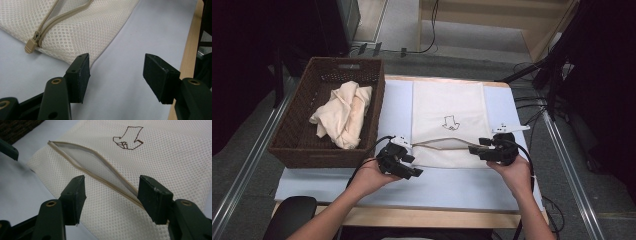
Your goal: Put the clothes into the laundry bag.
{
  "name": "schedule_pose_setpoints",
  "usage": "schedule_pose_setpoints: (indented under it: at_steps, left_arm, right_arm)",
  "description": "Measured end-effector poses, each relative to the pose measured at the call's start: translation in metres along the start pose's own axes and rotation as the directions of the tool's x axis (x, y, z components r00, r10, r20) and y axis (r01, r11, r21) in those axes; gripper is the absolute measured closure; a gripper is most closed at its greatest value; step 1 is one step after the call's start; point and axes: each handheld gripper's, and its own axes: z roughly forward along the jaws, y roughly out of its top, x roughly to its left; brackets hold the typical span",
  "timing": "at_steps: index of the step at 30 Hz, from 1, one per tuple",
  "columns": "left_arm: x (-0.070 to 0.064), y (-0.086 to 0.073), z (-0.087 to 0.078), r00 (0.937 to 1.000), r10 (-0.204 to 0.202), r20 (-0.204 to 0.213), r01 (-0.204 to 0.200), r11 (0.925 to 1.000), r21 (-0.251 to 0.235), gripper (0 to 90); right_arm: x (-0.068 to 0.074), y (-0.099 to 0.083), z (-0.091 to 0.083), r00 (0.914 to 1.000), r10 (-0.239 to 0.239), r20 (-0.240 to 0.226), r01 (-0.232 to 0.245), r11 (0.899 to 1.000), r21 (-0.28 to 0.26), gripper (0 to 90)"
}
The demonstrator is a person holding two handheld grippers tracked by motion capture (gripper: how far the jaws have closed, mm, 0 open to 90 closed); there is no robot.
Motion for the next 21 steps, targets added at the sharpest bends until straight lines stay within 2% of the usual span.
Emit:
schedule_pose_setpoints:
  at_steps: [7,21]
  left_arm:
    - [0.0012,0.0000,-0.0022,1.0000,0.000,0.002,0.000,1.0000,0.003,38.9]
    - [0.0011,-0.0007,-0.0041,0.9999,0.006,0.012,-0.006,1.0000,0.004,38.9]
  right_arm:
    - [0.0022,-0.0031,0.0062,0.9996,-0.027,0.000,0.027,0.999,0.022,39.7]
    - [0.0023,-0.0048,0.0070,0.9998,-0.016,0.013,0.016,1.000,0.026,40.7]
